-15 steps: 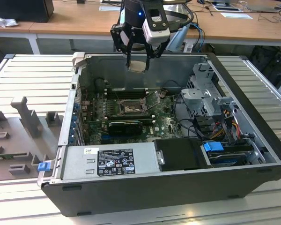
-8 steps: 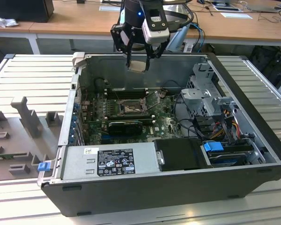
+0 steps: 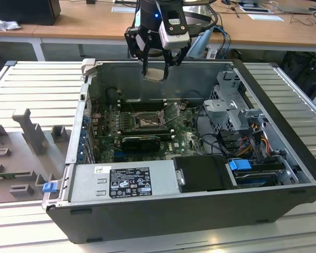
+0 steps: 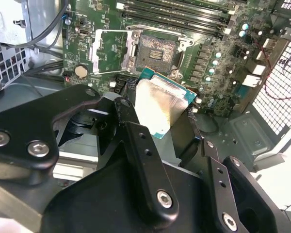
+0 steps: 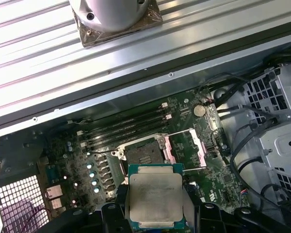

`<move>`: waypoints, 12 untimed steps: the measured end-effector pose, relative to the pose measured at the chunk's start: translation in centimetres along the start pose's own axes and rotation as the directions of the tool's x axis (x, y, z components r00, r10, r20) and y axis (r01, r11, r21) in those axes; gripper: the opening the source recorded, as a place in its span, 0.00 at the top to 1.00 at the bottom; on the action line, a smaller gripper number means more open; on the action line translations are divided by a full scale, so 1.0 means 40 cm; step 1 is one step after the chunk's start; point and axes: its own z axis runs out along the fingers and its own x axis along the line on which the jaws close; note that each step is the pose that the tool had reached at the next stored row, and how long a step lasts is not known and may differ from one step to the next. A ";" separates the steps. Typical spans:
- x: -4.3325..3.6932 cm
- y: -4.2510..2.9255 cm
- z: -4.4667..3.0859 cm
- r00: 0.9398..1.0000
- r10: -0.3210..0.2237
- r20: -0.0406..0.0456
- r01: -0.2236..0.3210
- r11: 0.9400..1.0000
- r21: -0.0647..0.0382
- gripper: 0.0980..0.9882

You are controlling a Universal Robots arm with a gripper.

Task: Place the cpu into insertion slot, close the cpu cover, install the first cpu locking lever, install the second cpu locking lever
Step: 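Place the cpu into insertion slot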

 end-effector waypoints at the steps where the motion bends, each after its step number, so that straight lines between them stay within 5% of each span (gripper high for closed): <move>1: 0.000 0.000 0.000 1.000 0.004 0.000 -0.004 1.000 0.000 0.52; 12: 0.000 0.000 0.000 0.999 0.035 0.003 -0.035 0.999 -0.001 0.52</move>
